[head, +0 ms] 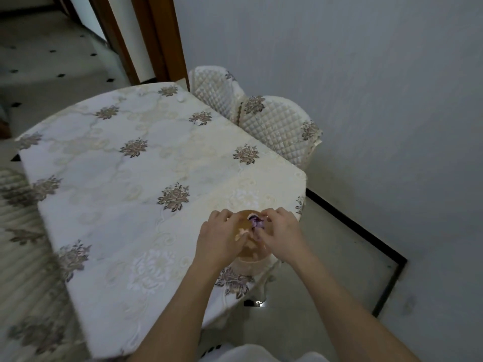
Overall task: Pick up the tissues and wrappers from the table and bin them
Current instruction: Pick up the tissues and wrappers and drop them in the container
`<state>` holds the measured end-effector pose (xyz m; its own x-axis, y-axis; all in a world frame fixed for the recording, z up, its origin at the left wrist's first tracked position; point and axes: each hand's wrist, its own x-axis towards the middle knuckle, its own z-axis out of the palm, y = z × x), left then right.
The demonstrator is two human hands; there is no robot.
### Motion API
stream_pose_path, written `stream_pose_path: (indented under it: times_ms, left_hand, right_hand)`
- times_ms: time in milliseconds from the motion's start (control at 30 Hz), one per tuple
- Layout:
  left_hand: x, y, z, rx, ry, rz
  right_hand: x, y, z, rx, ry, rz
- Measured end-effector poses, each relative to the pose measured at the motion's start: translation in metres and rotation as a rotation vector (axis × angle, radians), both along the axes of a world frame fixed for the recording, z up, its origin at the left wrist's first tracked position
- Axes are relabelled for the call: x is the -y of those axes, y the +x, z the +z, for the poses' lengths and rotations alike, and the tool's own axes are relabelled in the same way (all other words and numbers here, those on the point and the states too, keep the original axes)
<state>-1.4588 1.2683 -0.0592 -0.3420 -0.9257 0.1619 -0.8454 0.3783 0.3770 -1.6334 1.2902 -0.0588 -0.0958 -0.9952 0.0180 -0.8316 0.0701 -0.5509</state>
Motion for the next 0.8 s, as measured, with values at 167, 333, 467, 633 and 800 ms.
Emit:
stream_pose_path:
  times_ms: [167,333,467,633,800]
  left_hand:
    - [0.001,0.007,-0.005,0.022,-0.051,0.040]
    - [0.004,0.009,-0.001,0.043,-0.120,0.014]
    - [0.007,0.005,0.012,0.067,-0.134,-0.008]
    - [0.021,0.004,0.035,0.076,-0.183,-0.024]
    - [0.035,0.001,0.059,0.088,-0.259,-0.034]
  right_hand:
    - [-0.007,-0.003,-0.001,-0.131,0.002,0.048]
    - [-0.011,-0.006,0.003,-0.146,-0.066,0.033]
    - [-0.008,-0.008,0.010,-0.163,-0.137,0.019]
    - [0.005,-0.013,0.036,-0.244,-0.244,0.028]
    - [0.017,-0.018,0.063,-0.288,-0.319,0.015]
